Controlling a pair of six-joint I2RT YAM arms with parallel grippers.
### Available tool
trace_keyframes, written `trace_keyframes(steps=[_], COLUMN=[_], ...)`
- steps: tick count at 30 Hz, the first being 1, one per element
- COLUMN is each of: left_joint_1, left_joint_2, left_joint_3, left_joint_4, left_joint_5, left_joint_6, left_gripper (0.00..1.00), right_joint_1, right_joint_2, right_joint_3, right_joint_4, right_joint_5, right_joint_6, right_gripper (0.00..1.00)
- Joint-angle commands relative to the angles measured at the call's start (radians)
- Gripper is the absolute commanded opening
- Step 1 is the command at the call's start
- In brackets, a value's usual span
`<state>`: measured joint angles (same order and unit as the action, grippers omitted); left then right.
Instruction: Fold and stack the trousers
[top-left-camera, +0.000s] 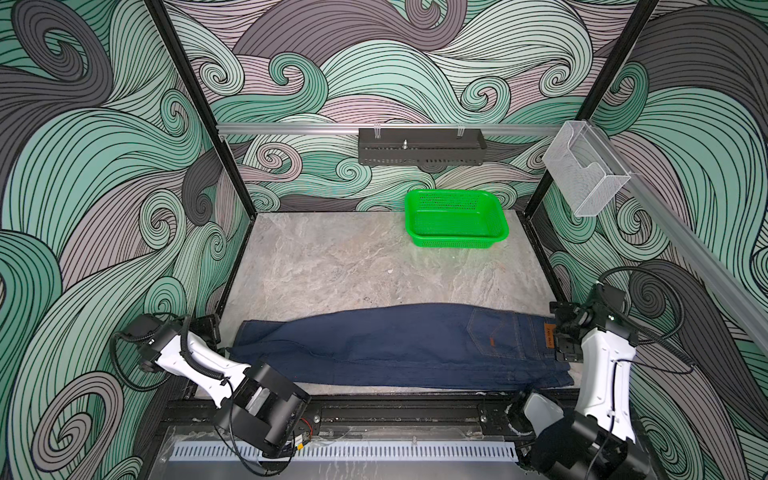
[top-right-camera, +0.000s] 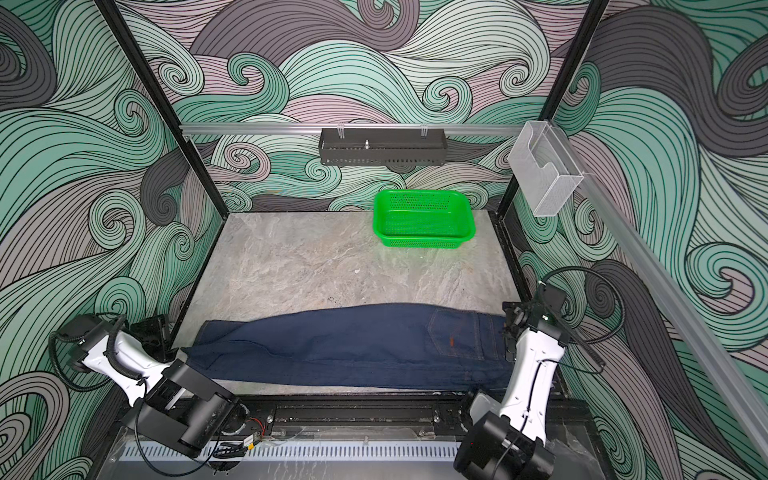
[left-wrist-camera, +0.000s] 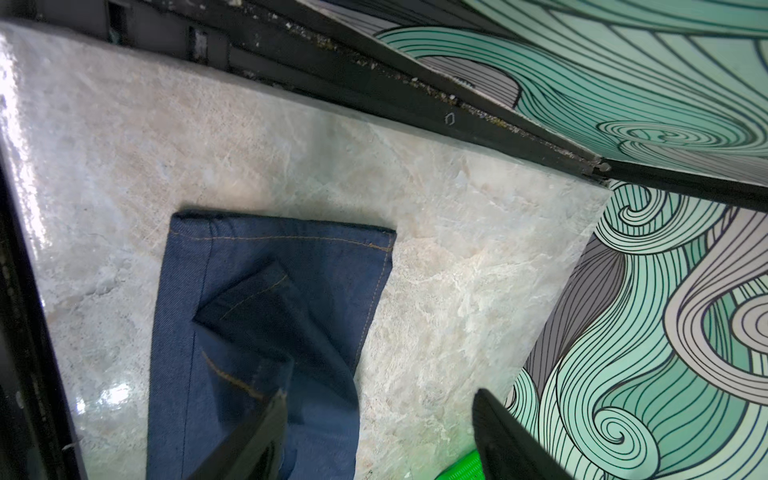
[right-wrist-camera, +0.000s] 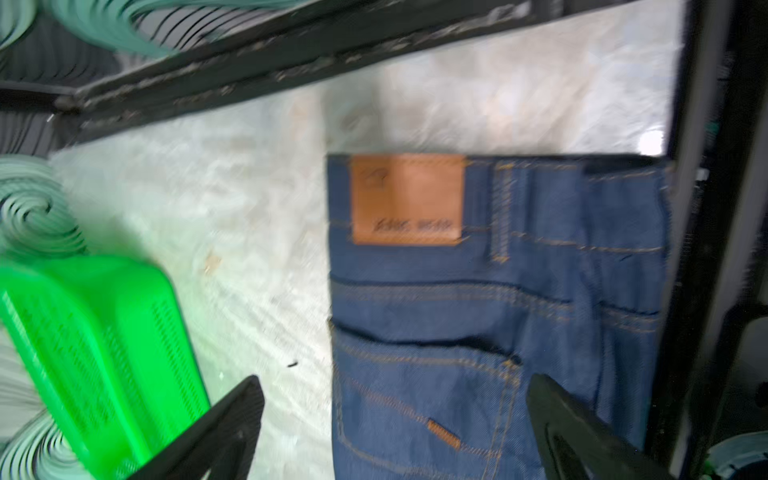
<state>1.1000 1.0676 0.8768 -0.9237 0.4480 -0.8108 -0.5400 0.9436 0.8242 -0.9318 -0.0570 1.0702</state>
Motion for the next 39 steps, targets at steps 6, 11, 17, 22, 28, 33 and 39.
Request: trace_keyframes(steps=[6, 11, 17, 22, 28, 33, 39], left_joint_1=[-0.16, -0.266, -0.326, -0.403, -0.497, -0.549, -0.623], left_joint_2=[-0.031, 0.004, 0.044, 0.141, 0.289, 0.456, 0.67], left_joint_3=[-0.062, -0.132, -0.226, -0.26, -0.254, -0.143, 0.052], left_joint_4=[0.066, 0.096, 0.165, 0.27, 0.408, 0.493, 0.537], left_joint_5=[-0.029, -0.059, -0.123, -0.194, -0.277, -0.285, -0.271], left_joint_6=[-0.067, -0.049, -0.053, -0.113, -0.168, -0.188, -0.201], left_gripper=[0.75, 0.75, 0.76, 0.69, 0.62, 0.6, 0.6], right_joint_1=[0.181, 0.267, 0.281, 0.28, 0.285, 0.305, 0.365], right_joint_2=[0.068, 0.112, 0.169, 0.282, 0.407, 0.494, 0.621], right_joint_3=[-0.082, -0.168, -0.251, -0.288, -0.282, -0.221, -0.112], right_joint_4=[0.067, 0.144, 0.226, 0.329, 0.431, 0.478, 0.527], right_joint_5=[-0.014, -0.042, -0.042, -0.045, -0.052, -0.045, -0.036], right_joint_6=[0.067, 0.082, 0.093, 0.115, 0.157, 0.196, 0.265], right_gripper=[0.94, 0.89, 0.87, 0.83, 0.77, 0.74, 0.74])
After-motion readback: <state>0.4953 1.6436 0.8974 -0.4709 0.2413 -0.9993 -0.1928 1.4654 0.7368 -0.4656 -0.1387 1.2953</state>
